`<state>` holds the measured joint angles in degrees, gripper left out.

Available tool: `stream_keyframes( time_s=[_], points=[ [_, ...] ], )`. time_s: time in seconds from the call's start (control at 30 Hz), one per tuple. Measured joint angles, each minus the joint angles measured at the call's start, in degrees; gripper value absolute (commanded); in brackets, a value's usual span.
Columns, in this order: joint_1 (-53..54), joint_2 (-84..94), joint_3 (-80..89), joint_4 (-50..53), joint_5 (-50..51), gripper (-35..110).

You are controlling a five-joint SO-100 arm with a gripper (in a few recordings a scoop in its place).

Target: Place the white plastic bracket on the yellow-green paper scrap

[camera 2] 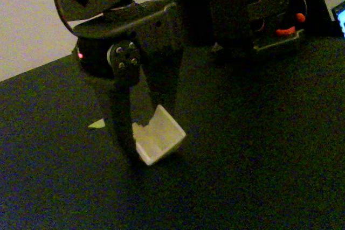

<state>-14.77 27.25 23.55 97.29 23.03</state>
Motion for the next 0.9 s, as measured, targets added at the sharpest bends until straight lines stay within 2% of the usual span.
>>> stream_keyframes(
  time_s=[0.3,0.53,0.9],
  points=[
    [0.0,1.5,0.8,0.1,-0.7,0],
    [-0.4,11.1,6.5,0.1,-1.5,0],
    [3.7,35.2,31.6,-3.1,-0.4,0]
  ],
)
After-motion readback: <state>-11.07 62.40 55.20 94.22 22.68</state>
